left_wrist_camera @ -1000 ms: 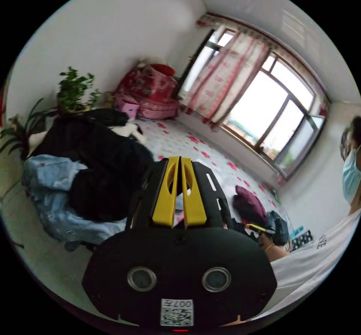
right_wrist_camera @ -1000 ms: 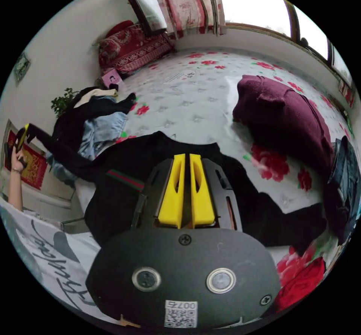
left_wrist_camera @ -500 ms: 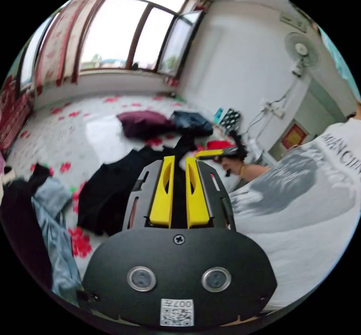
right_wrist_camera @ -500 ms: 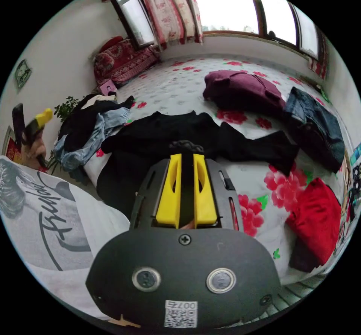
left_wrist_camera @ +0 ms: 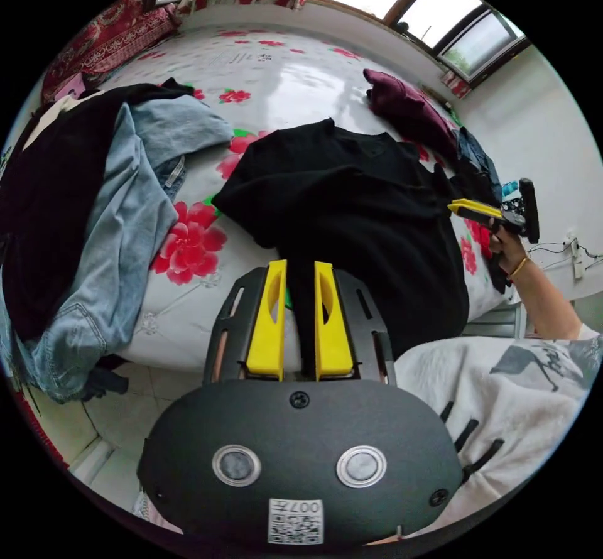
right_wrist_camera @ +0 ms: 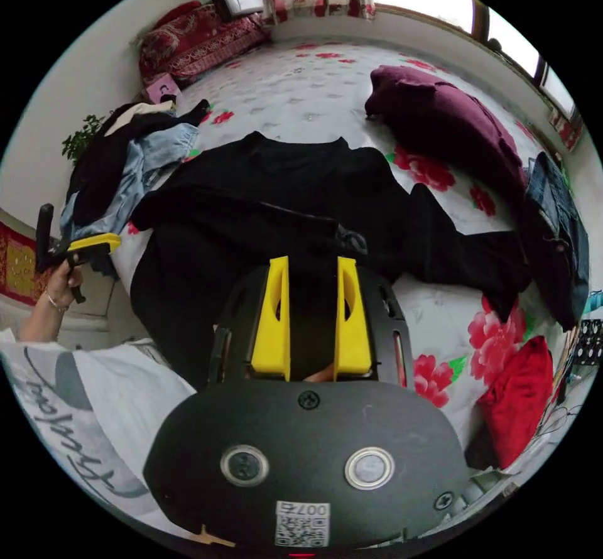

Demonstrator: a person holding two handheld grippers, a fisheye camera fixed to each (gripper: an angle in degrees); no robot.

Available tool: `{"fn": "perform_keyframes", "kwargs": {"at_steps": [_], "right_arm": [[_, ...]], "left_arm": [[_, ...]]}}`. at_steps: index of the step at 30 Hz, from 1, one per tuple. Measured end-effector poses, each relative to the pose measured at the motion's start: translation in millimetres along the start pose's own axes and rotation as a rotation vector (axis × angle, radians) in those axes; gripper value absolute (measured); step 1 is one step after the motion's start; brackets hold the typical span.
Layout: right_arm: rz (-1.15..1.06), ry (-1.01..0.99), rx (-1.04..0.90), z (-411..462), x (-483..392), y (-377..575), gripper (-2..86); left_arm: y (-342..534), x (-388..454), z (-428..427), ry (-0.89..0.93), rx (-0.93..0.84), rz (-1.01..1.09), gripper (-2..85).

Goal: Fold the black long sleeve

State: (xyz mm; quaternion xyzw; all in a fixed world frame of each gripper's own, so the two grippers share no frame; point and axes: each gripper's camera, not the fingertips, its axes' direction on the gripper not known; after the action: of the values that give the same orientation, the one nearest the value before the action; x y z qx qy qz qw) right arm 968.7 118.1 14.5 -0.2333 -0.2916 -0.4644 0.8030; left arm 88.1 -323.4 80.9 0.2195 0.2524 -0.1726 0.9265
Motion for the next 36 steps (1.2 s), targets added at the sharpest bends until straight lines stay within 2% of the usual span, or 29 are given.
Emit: {"fn": "perform_keyframes", "kwargs": {"at_steps": [5, 7, 8, 12, 13, 16, 17, 20, 22, 25, 27, 30, 36], "right_arm": [[0.070, -0.010, -0.204, 59, -5, -60, 3.8], [0.027, 0.071, -0.215, 55, -22, -70, 1.7], [0.005, 0.080, -0.165, 40, -27, -73, 1.3], [-0.119, 0.059, 0.400, -155, -41, -42, 0.4], [-0.158, 0.133, 0.512, -206, -47, -21, 0.4], [-0.166, 0.363, 0.636, -276, -49, 37, 0.5], [-0.160, 0.381, 0.628, -280, -45, 47, 0.5], [-0.041, 0.364, 0.444, -249, -7, 91, 1.2], [0.077, 0.336, 0.190, -179, 21, 127, 2.3], [0.157, 0.284, -0.094, -101, 31, 173, 3.5], [0.165, 0.257, -0.136, -86, 26, 188, 4.1], [0.160, 0.285, -0.059, -95, 24, 189, 4.8], [0.113, 0.249, -0.013, -84, 71, 126, 5.7]], "left_arm": [[-38, -15, 48, -0.024, -0.073, 0.001, 8.0], [-50, -21, 63, -0.024, -0.103, 0.001, 8.0], [-56, -24, 70, -0.025, -0.111, 0.002, 7.9], [-73, -29, 73, -0.009, -0.067, 0.043, 7.7], [-75, -28, 72, -0.007, -0.054, 0.052, 7.8], [-86, -21, 69, -0.019, -0.004, 0.111, 7.9], [-91, -18, 72, -0.012, 0.001, 0.137, 8.0], [-105, -12, 94, 0.008, -0.043, 0.187, 8.5], [-113, -9, 109, 0.012, -0.081, 0.208, 8.9], [-125, -3, 118, 0.011, -0.098, 0.251, 9.3], [-131, 6, 113, -0.016, -0.071, 0.321, 9.4], [-135, 19, 112, -0.064, -0.075, 0.427, 9.4], [-145, 27, 127, -0.096, -0.109, 0.488, 8.8]]}}
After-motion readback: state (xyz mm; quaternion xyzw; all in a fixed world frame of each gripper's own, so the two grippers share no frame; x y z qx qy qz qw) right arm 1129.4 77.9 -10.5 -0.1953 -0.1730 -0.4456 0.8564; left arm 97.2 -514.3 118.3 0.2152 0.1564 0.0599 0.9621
